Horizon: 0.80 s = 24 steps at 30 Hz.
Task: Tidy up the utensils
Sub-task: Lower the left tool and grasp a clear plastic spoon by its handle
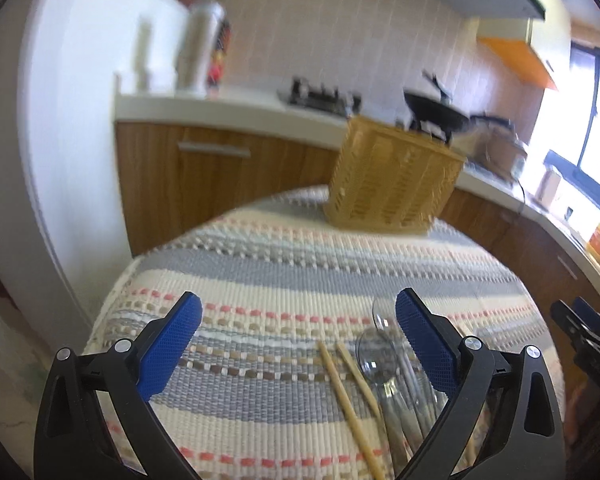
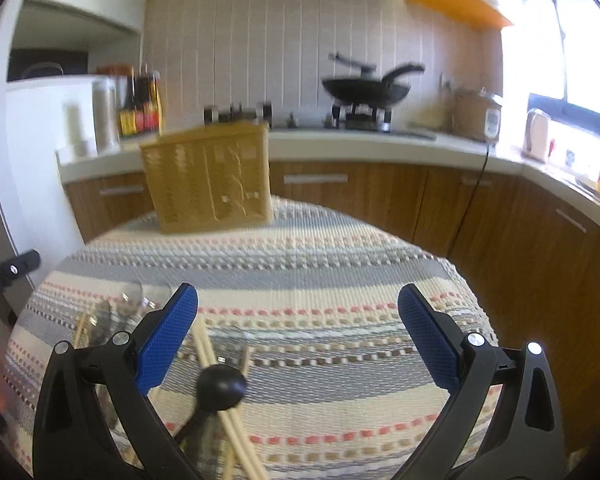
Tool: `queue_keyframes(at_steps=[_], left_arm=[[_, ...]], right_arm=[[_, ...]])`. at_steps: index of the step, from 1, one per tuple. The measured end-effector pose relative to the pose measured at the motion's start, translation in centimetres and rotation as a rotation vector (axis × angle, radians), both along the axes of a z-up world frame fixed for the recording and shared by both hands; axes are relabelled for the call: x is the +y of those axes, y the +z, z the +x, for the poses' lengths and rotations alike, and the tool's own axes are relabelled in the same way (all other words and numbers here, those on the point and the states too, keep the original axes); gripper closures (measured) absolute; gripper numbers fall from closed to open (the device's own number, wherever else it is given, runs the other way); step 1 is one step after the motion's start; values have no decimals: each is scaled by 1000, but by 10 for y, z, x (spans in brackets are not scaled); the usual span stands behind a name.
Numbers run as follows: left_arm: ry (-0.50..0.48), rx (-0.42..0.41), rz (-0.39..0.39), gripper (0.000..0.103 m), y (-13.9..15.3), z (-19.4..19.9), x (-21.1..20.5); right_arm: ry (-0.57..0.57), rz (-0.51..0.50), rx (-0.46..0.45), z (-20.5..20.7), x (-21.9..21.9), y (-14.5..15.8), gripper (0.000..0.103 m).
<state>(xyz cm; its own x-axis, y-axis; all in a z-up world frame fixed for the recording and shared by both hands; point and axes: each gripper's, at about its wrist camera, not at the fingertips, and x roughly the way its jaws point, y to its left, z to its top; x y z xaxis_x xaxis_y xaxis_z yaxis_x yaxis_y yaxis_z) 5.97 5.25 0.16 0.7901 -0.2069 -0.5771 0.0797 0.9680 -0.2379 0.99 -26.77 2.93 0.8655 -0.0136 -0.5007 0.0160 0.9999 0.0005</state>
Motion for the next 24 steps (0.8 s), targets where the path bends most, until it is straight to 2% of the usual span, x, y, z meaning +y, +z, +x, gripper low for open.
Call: queue_keyframes(at_steps=[4,5,7,10,12,15,18,20,24], left_arm=[[-147,160,38,23,3,32,-14],[-183,215,47,25,0,38,-21],[-274,333,30,35,-11,50,-35],[-371,432,-14,43,-23,60,-49],[-397,483,9,43,-32,65,-62],[-406,512,91,44,-46,65,-87],[-414,523,155,50,-56,59,-103],[-428,530,157,52,-63,57,-110],[-425,558,153,66,-74,62,-115]], right_arm=[[79,-8,188,35,-2,10,7],[95,-7,229,42,-2,10,7],[139,14,350,60,-3,7,8],[222,105,492,75,-6,-2,15],[260,142,562,83,-5,-8,26],[305,147,630,88,4,-15,37],[375,157,715,80,14,-24,44],[405,178,779,71,17,-31,47],[393,213,860,64,20,-45,57]])
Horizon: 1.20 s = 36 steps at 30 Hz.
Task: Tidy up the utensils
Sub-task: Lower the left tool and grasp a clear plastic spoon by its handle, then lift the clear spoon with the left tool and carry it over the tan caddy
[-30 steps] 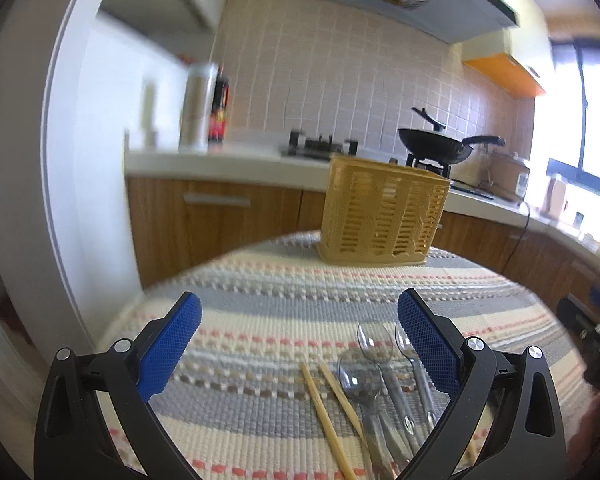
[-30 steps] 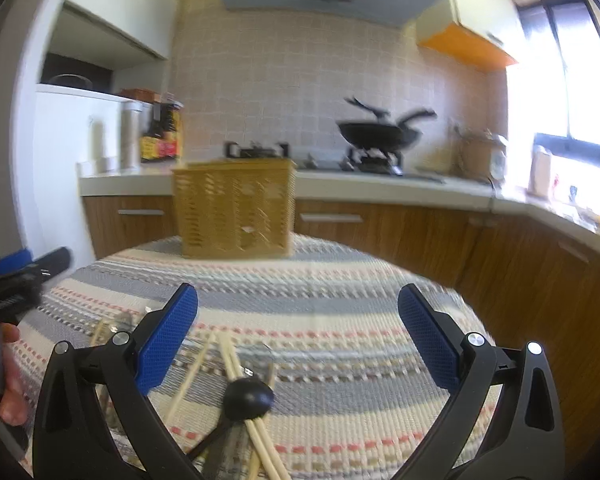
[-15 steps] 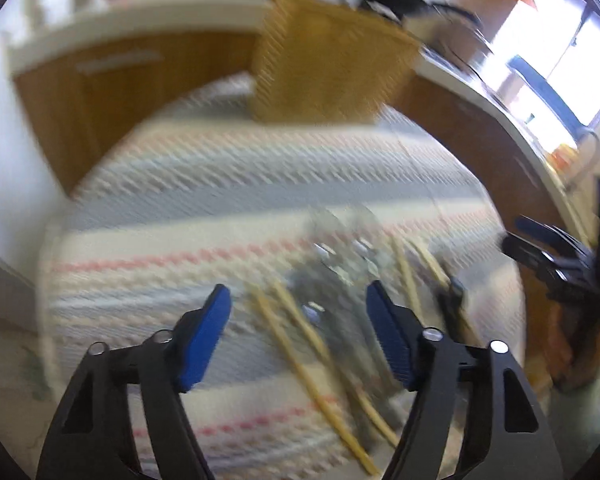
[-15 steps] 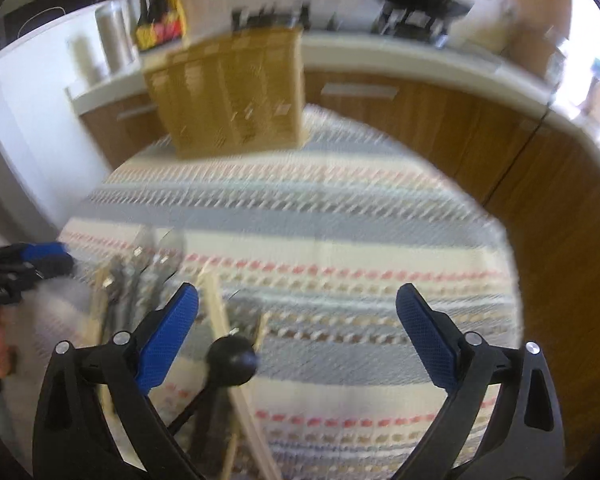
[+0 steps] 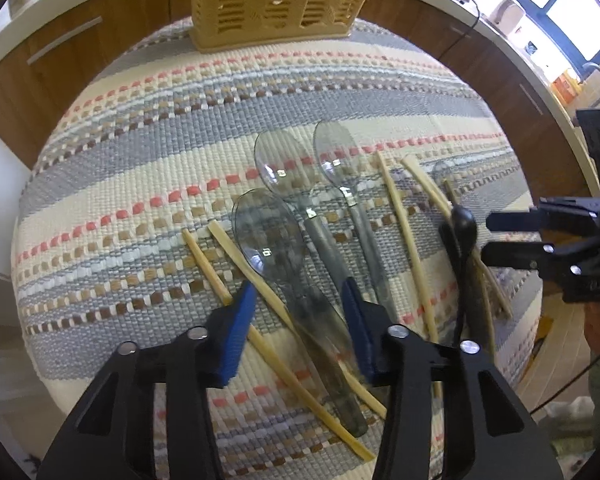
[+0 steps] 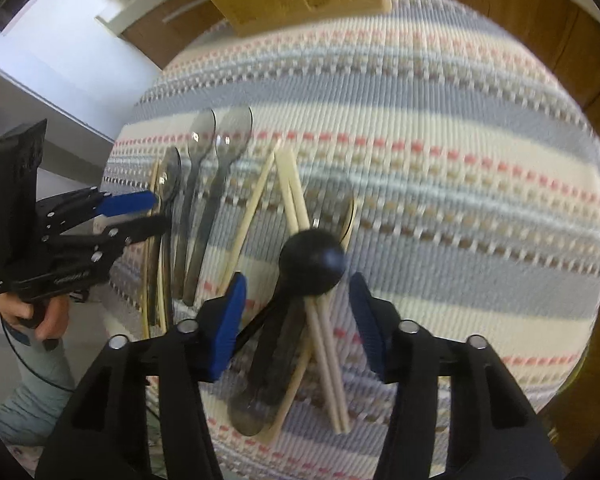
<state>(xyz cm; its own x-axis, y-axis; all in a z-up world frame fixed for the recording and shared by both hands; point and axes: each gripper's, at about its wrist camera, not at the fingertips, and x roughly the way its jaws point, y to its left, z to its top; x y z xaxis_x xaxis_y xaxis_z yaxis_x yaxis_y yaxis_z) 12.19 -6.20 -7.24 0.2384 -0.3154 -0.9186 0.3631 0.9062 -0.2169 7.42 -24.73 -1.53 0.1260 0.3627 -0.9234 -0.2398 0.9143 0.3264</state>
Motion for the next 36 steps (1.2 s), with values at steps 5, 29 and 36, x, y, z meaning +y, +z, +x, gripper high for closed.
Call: queue_keyframes(at_steps=[5,29,36], left_arm=[[-9,-20,7,71,-5,2,-6],[178,-76,-314,102,46,-12,136],[259,-29,-123,100,22,17,178]], right_arm=[[-5,-1,45,-5,10,-6,57],[-46,-142,-258,7,1,33,70],[-68,-221,-268,34,-27,39,70]])
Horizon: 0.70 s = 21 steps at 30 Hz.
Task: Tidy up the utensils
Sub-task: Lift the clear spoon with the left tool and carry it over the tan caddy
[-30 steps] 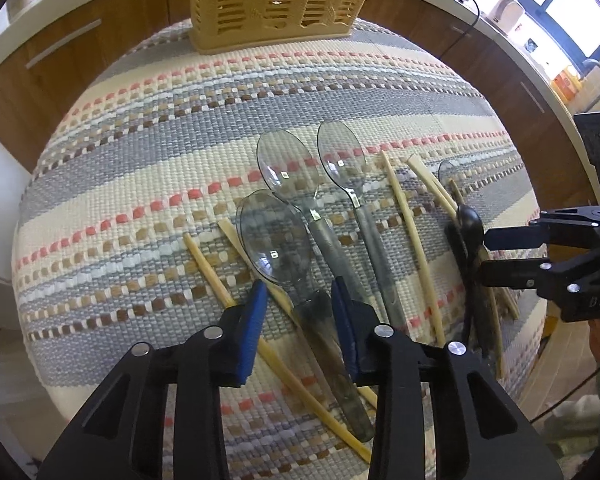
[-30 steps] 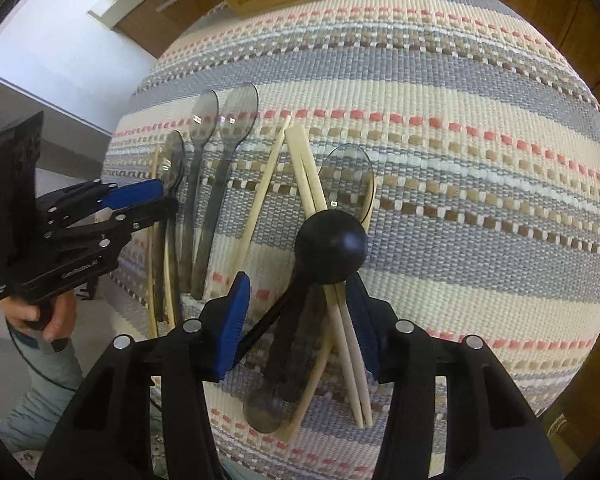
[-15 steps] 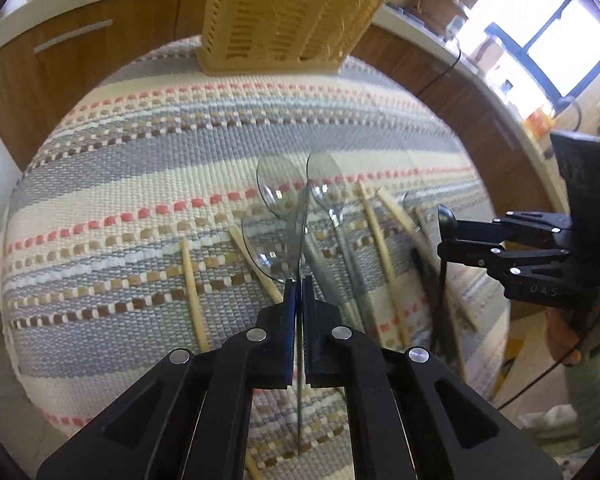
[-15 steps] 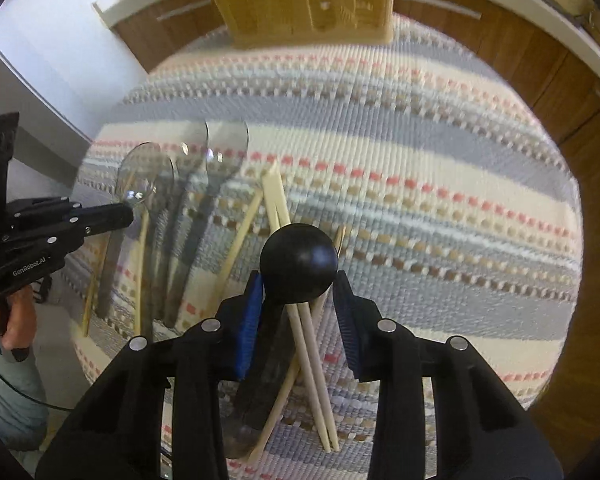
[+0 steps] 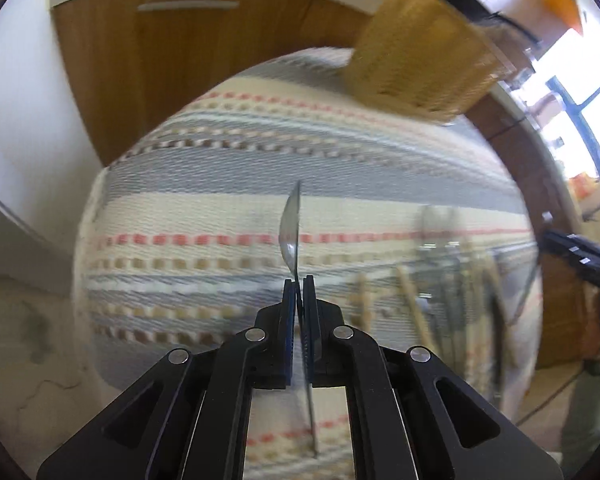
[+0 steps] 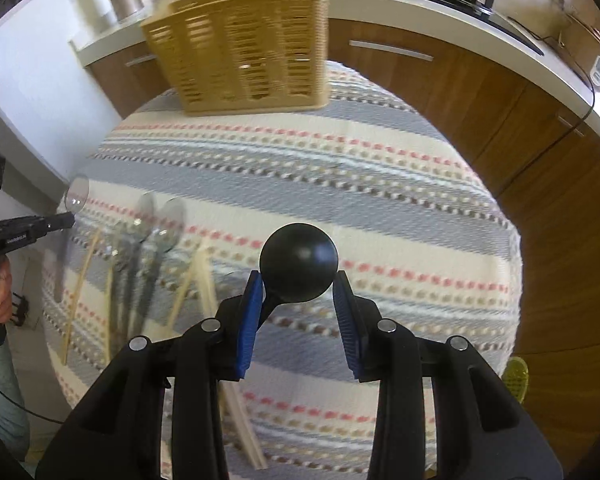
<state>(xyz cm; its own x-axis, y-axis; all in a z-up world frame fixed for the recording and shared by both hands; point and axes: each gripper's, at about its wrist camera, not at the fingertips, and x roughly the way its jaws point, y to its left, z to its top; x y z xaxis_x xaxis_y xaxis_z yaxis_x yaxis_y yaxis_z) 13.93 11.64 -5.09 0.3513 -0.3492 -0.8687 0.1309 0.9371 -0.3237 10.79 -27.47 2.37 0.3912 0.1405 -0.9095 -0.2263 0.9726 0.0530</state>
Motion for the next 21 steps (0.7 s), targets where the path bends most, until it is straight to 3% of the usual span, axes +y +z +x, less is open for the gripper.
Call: queue_keyframes(at_steps=[6,8,10,14,17,19,21], left_arm=[[1,14,21,87,2,4,10],[4,11,55,76,3,5,11],[-5,16,109,73,4,5,6],[-44,16,235,73,7,8,-17],[-67,-3,359,80,6,0,-28],[-72,-14,369,93,7,-3,-29],[-50,-38,357,93,12,-4,-28]], right_arm=[[-12,22,18,9,-13,-7,70],[-4,24,21,10,-13,-8,70],[6,27,24,11,-11,-10,70],[22,26,27,11,-4,-13,70],[35,27,26,10,-1,-13,70],[42,29,19,9,1,-12,70],[51,35,-1,7,3,-7,70]])
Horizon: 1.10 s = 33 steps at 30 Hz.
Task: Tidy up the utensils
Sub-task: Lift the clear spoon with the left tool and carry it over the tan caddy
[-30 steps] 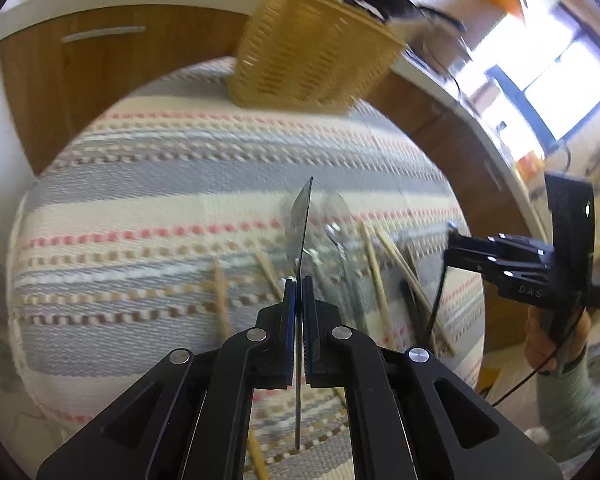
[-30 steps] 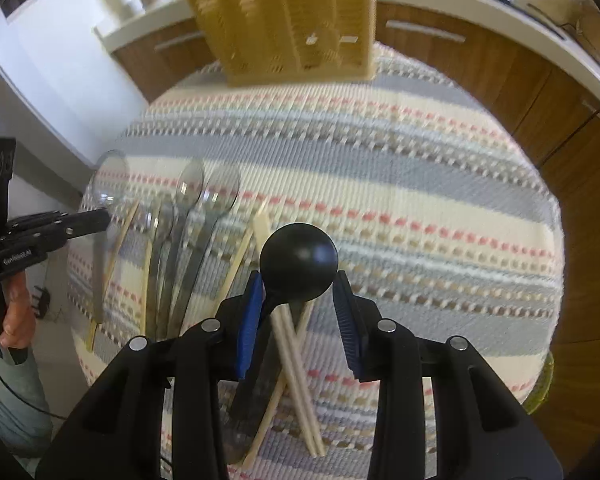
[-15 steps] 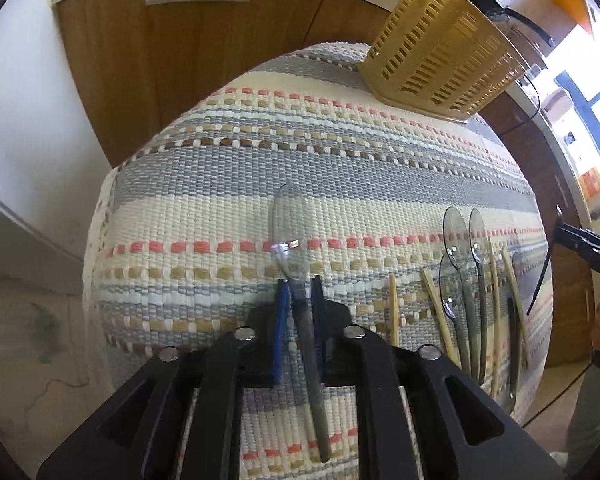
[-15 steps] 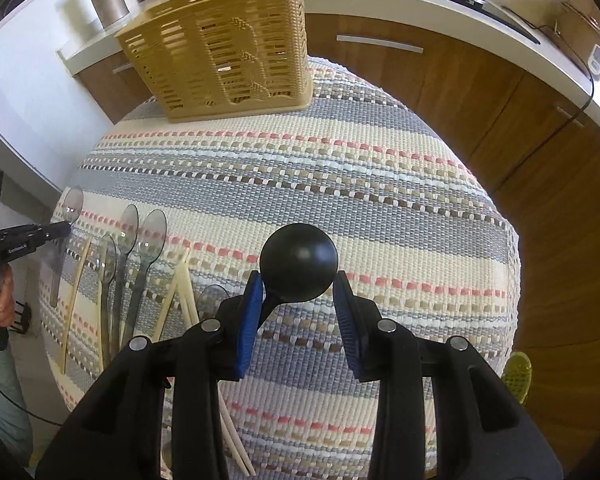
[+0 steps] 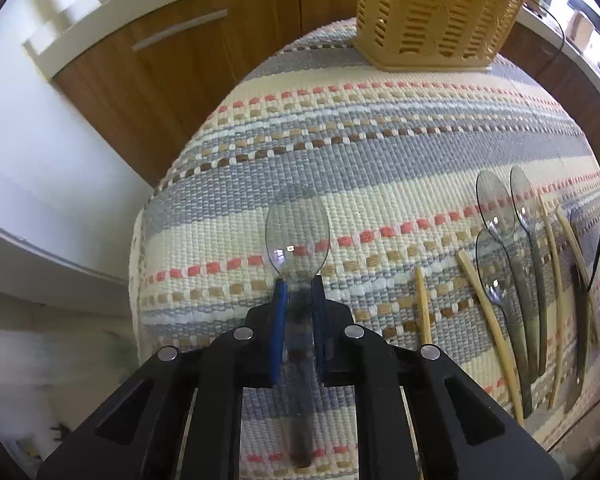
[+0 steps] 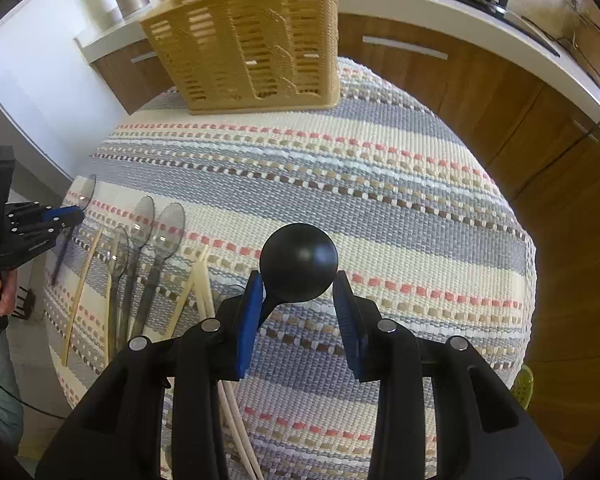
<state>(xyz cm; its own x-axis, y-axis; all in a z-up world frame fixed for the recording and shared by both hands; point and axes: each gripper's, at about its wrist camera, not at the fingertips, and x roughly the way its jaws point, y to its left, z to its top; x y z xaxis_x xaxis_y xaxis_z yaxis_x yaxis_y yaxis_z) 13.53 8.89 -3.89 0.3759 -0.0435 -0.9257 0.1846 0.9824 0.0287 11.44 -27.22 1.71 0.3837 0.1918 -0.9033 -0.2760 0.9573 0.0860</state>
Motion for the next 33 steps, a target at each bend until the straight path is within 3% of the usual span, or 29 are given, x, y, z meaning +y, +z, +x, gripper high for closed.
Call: queue_keyframes(at_steps=[5,10,15,20,25,33], left_arm=[[5,-146,-147,93,57,-15,2],[-24,-417,-264,93,157,-19,-7],[-47,-695,-349,93,230,-1,-34],[-42,-871,-415,93,237,35,-77],[9,-940,-425,93,205,70,-100],[83,-931,-408,92,161,112,-92]], right_arm=[[21,59,-112,-9,0,35,70],[17,123,-306,-10,-1,93,70],[-40,38,-577,4,13,152,70],[-112,-86,-762,34,35,181,70],[-196,-114,-775,88,38,173,70],[-231,-182,-710,156,44,125,70]])
